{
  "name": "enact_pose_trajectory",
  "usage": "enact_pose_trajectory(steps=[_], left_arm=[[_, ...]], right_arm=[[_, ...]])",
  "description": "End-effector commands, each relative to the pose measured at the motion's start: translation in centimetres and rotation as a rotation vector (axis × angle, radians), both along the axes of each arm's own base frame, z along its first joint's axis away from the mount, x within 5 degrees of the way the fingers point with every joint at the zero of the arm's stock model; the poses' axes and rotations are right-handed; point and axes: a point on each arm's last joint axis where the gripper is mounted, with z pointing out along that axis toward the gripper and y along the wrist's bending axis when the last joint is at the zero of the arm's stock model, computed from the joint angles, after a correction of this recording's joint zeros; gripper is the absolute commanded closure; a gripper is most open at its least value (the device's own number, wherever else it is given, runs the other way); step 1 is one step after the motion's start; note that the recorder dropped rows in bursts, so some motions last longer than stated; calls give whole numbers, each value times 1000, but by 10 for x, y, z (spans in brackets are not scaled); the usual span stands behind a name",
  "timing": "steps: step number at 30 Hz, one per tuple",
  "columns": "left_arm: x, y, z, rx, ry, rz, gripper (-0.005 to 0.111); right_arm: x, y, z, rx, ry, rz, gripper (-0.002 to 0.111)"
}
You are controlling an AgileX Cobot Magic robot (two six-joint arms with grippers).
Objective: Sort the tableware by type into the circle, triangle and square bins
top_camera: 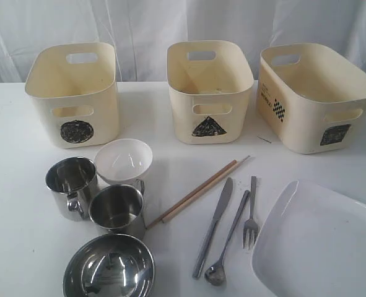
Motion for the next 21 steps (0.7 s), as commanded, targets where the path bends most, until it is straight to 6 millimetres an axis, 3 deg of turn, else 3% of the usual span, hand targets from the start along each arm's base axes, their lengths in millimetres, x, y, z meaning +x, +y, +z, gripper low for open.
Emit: enact_pose_trajectory(steps=[1, 12, 17, 21], left_arm=[[-3, -22, 10, 27, -3, -278, 107], [35, -10, 16, -9, 77, -193, 107], [71, -2, 30, -11, 167, -165, 107], [107, 5, 52, -15, 193, -149, 107]], right_arm=[[0, 0, -1, 0, 1, -3, 108], [0, 0, -1, 0, 1, -3, 108], [0, 0, -1, 0, 1, -3, 108], [0, 0, -1, 0, 1, -3, 108]])
